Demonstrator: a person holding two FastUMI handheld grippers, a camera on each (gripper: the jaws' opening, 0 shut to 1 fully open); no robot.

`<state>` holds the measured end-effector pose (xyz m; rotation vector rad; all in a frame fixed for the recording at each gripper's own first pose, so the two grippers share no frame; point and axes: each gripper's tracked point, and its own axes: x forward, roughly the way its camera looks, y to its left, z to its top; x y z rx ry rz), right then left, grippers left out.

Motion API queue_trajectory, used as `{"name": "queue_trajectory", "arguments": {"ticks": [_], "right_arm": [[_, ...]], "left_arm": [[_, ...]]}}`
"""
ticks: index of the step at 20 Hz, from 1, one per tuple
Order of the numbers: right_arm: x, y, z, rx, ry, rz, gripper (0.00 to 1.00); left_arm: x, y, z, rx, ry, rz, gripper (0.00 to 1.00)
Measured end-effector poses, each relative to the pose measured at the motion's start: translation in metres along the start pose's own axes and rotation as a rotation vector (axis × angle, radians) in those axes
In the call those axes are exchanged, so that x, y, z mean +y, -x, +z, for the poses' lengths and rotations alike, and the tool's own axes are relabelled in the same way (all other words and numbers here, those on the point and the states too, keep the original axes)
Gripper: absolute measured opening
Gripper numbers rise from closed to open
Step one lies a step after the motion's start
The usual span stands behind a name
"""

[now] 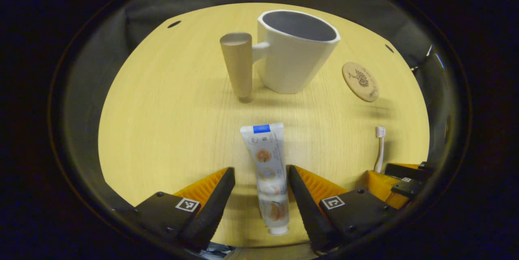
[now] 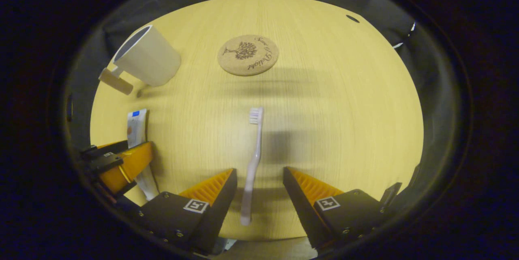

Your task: Put the toothbrush and toothpaste on the desktop into the cup, then pick up the cup and place it on the coaster on the desktop.

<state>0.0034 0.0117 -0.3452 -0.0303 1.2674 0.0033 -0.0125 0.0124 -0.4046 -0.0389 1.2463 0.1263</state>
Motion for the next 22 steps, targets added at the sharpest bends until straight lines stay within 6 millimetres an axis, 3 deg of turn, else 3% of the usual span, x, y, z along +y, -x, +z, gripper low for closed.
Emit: {"name": "queue_trajectory", "arguments": {"ticks": [4, 6, 7, 8, 10, 12, 13, 14, 15, 16, 22], "right_arm": [[0.001, 0.001, 0.006, 0.039, -0.010, -0.009, 0.79], [0.004, -0.001, 0.004, 0.061, 0.018, -0.010, 0.66], [0.005, -0.001, 0.002, 0.078, 0.044, -0.009, 0.65], [0.008, 0.001, 0.005, 0.067, 0.037, 0.005, 0.60], [0.012, -0.001, 0.001, 0.091, 0.015, 0.000, 0.17], [0.012, -0.003, 0.004, 0.072, 0.048, 0.013, 0.16], [0.017, -0.027, 0.002, 0.081, 0.020, 0.008, 0.09], [0.013, 0.001, 0.003, 0.075, 0.026, 0.018, 0.03], [0.012, 0.002, 0.002, 0.087, 0.026, 0.016, 0.03], [0.013, 0.001, 0.004, 0.082, 0.023, 0.018, 0.02], [0.012, 0.000, 0.003, 0.074, 0.029, 0.018, 0.03]], "left_arm": [[0.002, -0.001, 0.005, 0.005, 0.021, 0.009, 0.95], [0.003, -0.002, 0.010, -0.012, 0.039, 0.014, 0.73], [0.003, -0.001, 0.009, -0.003, 0.043, 0.014, 0.56], [0.004, -0.001, 0.008, 0.004, 0.032, 0.012, 0.55], [0.004, -0.001, 0.009, 0.016, 0.027, 0.012, 0.47], [0.002, 0.001, 0.010, 0.033, 0.023, 0.005, 0.38], [0.001, 0.001, 0.016, 0.019, 0.023, 0.003, 0.36], [0.002, 0.001, 0.011, 0.034, 0.019, -0.003, 0.27], [0.003, 0.004, 0.015, 0.008, 0.023, -0.008, 0.27], [0.002, 0.003, 0.012, 0.024, 0.037, -0.014, 0.17], [0.002, 0.006, 0.013, 0.014, 0.043, -0.031, 0.18]]}}
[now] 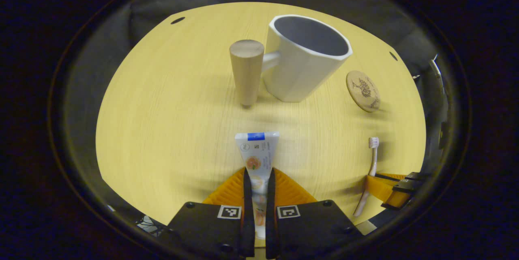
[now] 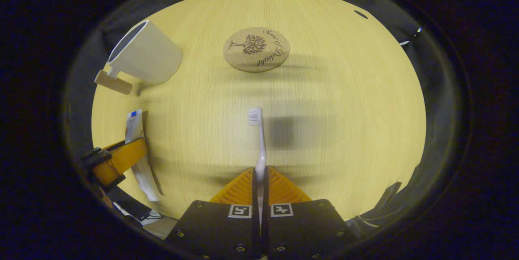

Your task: Put the toothbrush and toothpaste on the desktop into the cup, then pick up the cup and place it on the coaster on the desktop.

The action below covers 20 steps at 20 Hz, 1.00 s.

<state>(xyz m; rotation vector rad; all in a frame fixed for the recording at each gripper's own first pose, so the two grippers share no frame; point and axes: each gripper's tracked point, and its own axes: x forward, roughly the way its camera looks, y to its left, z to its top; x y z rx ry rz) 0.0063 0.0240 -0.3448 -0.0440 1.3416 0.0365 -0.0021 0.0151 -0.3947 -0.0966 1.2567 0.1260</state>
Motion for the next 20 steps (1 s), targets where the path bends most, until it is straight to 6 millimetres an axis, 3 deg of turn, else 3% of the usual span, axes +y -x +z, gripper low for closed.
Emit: {"name": "queue_trajectory", "arguments": {"ticks": [3, 13, 20], "right_arm": [[0.001, 0.000, -0.001, -0.003, 0.003, 0.000, 0.03], [0.001, 0.000, -0.001, -0.002, 0.008, 0.004, 0.03], [0.000, 0.000, 0.000, -0.003, 0.008, 0.007, 0.03]], "left_arm": [[-0.001, 0.022, 0.010, -0.038, 0.014, -0.022, 0.18], [-0.005, 0.125, 0.056, -0.211, 0.060, -0.091, 0.18], [-0.008, 0.173, 0.122, -0.351, 0.077, -0.126, 0.17]]}}
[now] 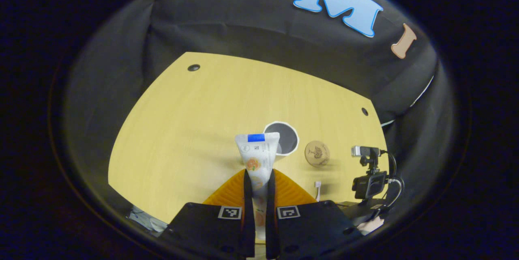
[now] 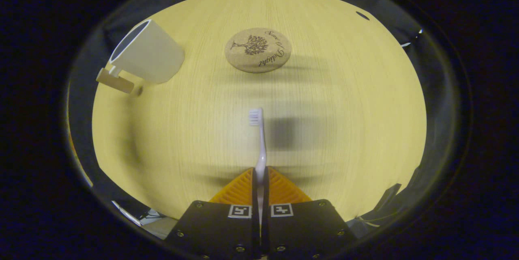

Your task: Put the toothbrush and toothpaste on the desktop into the cup, then pick up the cup and place it on the coaster on the desktop.

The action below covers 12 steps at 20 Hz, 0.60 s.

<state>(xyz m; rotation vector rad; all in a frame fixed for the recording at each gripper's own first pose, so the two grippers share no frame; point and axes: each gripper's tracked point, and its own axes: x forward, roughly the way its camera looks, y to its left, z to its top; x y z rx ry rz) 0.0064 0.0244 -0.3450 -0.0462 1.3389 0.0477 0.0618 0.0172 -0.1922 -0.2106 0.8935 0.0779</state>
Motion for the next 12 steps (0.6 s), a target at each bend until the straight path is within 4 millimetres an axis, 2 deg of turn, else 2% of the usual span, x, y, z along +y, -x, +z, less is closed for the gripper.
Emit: {"name": "queue_trajectory", "arguments": {"ticks": [7, 9, 12], "right_arm": [[0.000, -0.001, 0.000, -0.005, 0.001, 0.002, 0.03], [0.000, 0.000, 0.000, -0.006, 0.001, 0.004, 0.03], [0.000, 0.000, 0.000, -0.005, -0.001, 0.005, 0.03]], "left_arm": [[-0.013, -0.021, 0.094, -0.128, -0.062, -0.005, 0.17], [-0.019, -0.030, 0.108, -0.156, -0.076, -0.017, 0.17], [-0.031, -0.052, 0.117, -0.170, -0.100, -0.036, 0.18]]}}
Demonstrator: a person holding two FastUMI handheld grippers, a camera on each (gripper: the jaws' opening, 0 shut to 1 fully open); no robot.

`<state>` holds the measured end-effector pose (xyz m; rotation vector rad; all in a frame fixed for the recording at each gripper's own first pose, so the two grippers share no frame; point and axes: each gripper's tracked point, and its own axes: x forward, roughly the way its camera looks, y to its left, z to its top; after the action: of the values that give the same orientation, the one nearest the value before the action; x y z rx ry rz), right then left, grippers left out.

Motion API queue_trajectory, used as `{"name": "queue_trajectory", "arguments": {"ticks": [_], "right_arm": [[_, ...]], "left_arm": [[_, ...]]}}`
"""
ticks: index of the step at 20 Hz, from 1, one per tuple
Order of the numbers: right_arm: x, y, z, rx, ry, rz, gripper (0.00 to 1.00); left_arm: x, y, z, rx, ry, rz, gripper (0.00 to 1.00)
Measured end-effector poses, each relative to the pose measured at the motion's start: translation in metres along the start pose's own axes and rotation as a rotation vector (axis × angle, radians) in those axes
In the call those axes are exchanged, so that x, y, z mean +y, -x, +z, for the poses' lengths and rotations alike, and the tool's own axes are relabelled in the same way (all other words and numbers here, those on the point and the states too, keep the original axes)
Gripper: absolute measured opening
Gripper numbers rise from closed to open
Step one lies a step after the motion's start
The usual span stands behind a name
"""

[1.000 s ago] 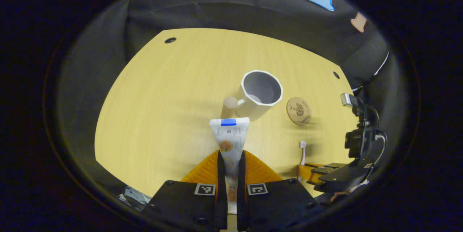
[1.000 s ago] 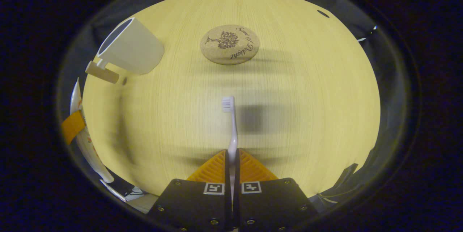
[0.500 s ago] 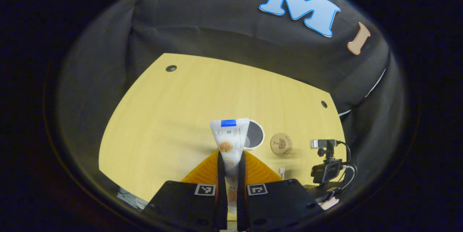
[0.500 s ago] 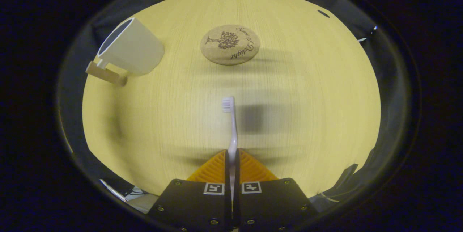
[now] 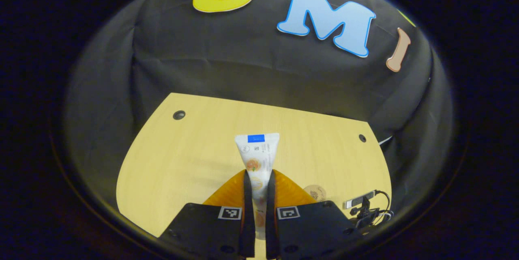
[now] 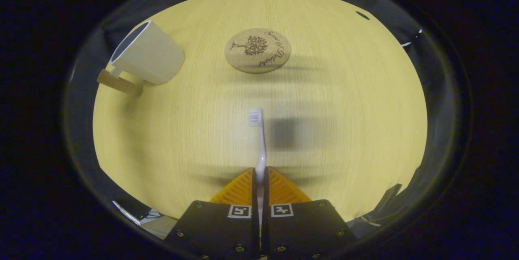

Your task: Put the toothbrush and toothpaste on the desktop into the cup, then pick up the cup and place it on the coaster on the desktop.

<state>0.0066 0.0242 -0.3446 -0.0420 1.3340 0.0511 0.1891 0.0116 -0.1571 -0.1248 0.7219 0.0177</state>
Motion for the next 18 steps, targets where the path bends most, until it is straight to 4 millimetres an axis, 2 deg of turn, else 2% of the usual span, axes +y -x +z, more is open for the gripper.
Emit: {"name": "queue_trajectory", "arguments": {"ticks": [7, 9, 14, 18], "right_arm": [[0.000, -0.002, -0.001, -0.002, -0.001, 0.007, 0.03], [0.000, -0.001, -0.001, -0.001, -0.005, 0.010, 0.03], [0.000, -0.001, -0.001, 0.001, -0.012, 0.020, 0.04], [-0.001, -0.001, -0.002, -0.001, -0.015, 0.031, 0.04]], "left_arm": [[-0.012, -0.052, 0.014, -0.093, -0.054, 0.002, 0.17], [-0.015, -0.063, 0.007, -0.124, -0.082, -0.008, 0.17], [-0.010, -0.090, -0.025, -0.149, -0.131, 0.022, 0.17], [-0.010, -0.098, -0.038, -0.162, -0.163, 0.050, 0.17]]}}
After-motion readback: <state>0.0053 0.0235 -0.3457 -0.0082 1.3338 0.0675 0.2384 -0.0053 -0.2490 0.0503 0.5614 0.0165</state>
